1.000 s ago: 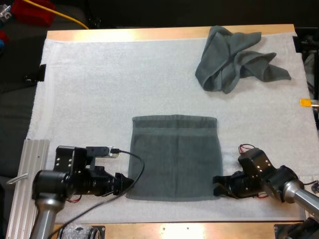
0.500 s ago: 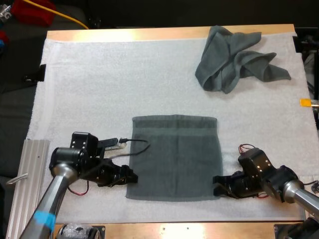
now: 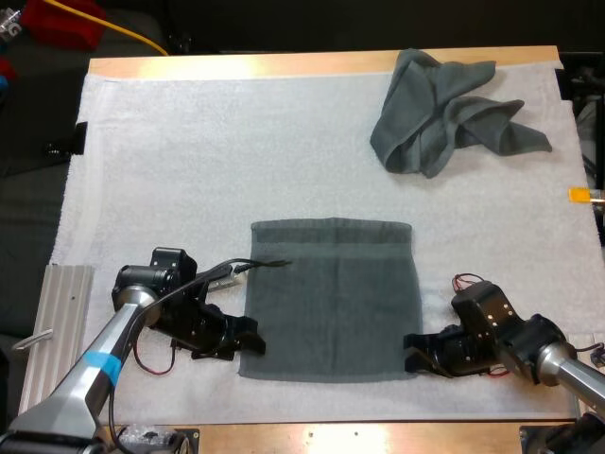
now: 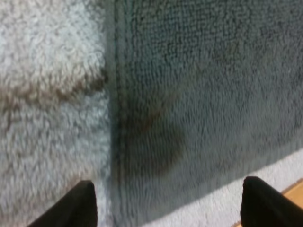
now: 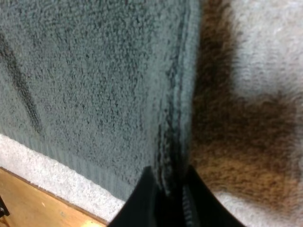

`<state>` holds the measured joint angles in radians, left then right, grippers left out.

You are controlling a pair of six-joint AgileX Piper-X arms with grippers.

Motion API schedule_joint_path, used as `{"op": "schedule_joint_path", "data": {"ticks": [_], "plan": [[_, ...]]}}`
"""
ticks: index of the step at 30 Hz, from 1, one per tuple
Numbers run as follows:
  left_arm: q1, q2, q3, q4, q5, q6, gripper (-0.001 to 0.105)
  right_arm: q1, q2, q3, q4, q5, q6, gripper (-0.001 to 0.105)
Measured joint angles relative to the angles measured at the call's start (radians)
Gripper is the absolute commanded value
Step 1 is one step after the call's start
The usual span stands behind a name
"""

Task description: Pick towel from pile, fold and stack

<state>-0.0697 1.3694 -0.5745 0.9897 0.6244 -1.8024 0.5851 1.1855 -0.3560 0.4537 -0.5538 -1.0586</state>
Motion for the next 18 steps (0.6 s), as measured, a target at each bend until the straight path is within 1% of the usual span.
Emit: {"op": "schedule_joint_path", "data": {"ticks": [5,13,15,18], "plan": [[0.0,0.05,0.0,-0.016,0.009,0.0,0.061,0.0,0.0,0.0,0.0,0.0,0.0,0.001],[-0.001,0.087,-0.002,-0.006,0.074,0.0,0.061,0.0,0.0,0.0,0.0,0.0,0.004,0.001],[-0.014,0.096,-0.002,0.002,0.081,0.0,0.061,0.0,0.0,0.0,0.0,0.0,0.004,0.001],[-0.064,0.112,-0.008,0.009,0.082,0.0,0.061,0.0,0.0,0.0,0.0,0.005,0.004,0.001]]}}
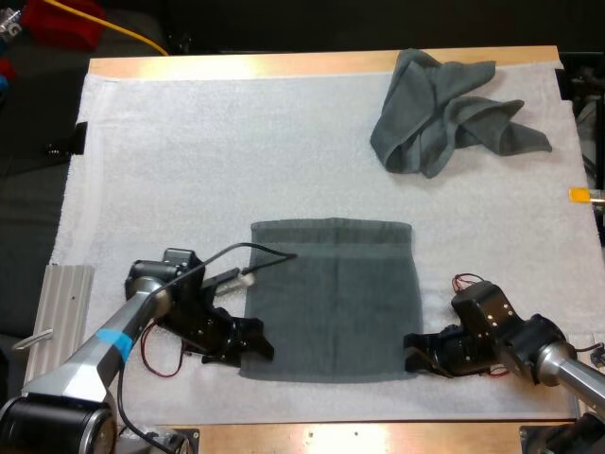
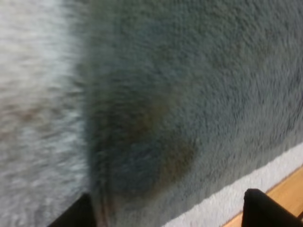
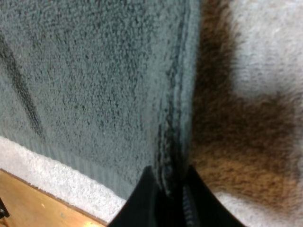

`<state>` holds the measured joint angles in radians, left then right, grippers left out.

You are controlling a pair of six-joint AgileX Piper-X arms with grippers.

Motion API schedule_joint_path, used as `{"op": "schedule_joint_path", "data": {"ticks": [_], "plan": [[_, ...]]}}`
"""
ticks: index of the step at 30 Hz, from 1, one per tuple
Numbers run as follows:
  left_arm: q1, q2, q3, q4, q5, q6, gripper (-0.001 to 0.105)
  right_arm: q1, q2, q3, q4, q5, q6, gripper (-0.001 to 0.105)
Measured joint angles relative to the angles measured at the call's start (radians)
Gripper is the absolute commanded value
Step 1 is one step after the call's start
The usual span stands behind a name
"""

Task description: Pick towel from pile, fold and stack

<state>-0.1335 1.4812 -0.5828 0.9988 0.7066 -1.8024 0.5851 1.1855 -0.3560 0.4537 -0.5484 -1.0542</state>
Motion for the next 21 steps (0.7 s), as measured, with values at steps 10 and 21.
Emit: {"op": "schedule_joint_path", "data": {"ticks": [10,21], "plan": [[-0.087,0.031,-0.015,0.0,-0.001,0.0,0.053,0.0,0.0,0.0,0.0,0.007,0.002,0.001],[-0.099,0.056,0.0,-0.018,0.003,0.013,0.017,0.0,0.0,0.0,0.0,0.009,0.002,0.001]]}}
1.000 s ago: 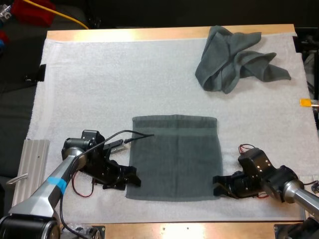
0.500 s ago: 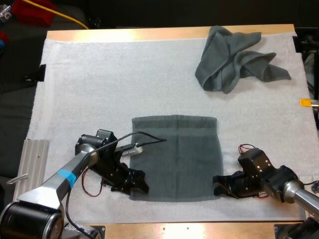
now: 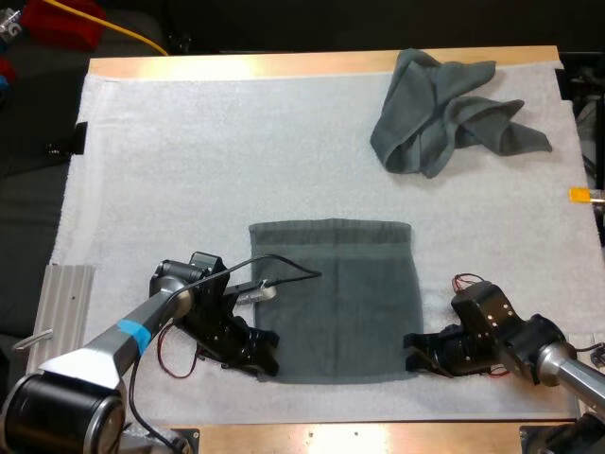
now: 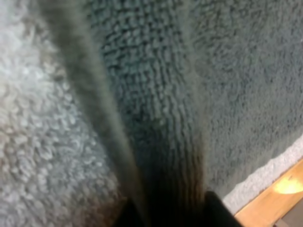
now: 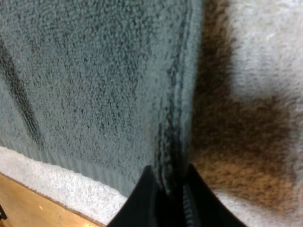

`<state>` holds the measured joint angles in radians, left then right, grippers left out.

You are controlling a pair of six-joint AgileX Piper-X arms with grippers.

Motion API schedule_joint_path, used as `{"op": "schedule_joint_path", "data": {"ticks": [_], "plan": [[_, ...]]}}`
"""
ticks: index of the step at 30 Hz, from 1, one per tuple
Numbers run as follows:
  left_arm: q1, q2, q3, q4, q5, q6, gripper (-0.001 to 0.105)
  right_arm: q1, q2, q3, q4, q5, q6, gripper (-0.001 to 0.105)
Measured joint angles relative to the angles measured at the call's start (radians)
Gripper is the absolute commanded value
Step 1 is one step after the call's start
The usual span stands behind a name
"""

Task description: Pick towel from pile, fold and stack

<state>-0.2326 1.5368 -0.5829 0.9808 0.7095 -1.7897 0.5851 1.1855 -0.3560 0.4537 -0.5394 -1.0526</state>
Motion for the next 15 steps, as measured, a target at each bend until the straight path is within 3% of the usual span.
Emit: {"op": "schedule_joint_path", "data": {"ticks": [4,15], "plan": [[-0.002,-0.006,0.0,0.047,0.0,0.05,0.0,0.0,-0.019,0.0,0.001,-0.01,0.001,0.001],[-0.001,-0.167,0.0,0.174,-0.053,0.079,0.0,0.0,-0.201,-0.042,0.165,-0.009,0.012,0.001]]}}
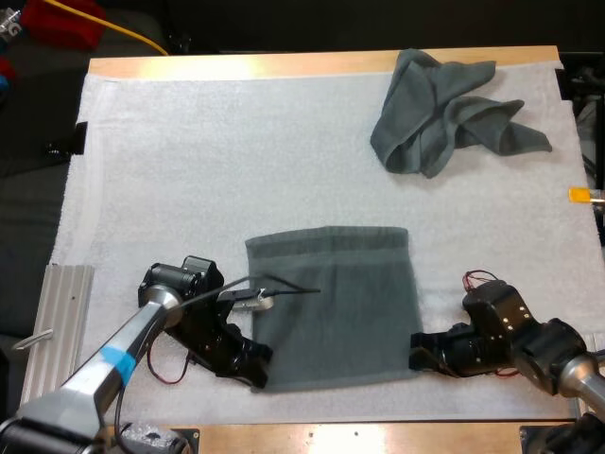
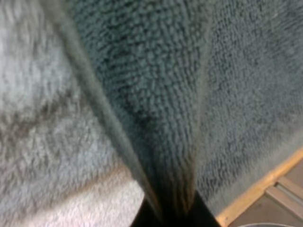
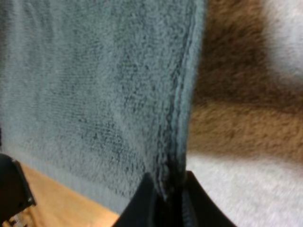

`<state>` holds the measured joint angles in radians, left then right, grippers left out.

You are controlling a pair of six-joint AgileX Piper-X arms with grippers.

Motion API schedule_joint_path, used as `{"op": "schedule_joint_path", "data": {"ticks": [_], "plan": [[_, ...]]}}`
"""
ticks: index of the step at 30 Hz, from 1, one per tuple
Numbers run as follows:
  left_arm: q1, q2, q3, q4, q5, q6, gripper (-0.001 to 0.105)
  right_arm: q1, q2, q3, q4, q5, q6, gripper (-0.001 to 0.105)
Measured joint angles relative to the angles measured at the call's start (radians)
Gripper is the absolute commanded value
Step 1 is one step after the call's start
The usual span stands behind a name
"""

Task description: Pick towel from pile, fold and stack

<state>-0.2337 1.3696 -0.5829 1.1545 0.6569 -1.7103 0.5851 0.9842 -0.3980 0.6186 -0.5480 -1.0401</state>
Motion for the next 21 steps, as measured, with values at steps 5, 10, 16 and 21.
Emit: {"op": "schedule_joint_path", "data": {"ticks": [5,10,16,21], "plan": [[-0.024,-0.056,0.0,0.052,-0.008,0.004,0.0,0.007,-0.075,-0.001,0.051,-0.017,0.0,0.001],[-0.07,-0.084,0.0,0.061,-0.027,0.012,0.0,0.064,-0.107,-0.001,0.073,-0.014,0.028,0.001],[-0.067,-0.084,0.0,0.035,0.046,0.012,0.0,0.093,-0.107,-0.001,-0.019,-0.01,0.146,0.001],[-0.067,-0.072,-0.035,0.005,0.119,-0.008,0.0,0.093,-0.106,-0.001,-0.158,-0.006,0.283,0.001]]}}
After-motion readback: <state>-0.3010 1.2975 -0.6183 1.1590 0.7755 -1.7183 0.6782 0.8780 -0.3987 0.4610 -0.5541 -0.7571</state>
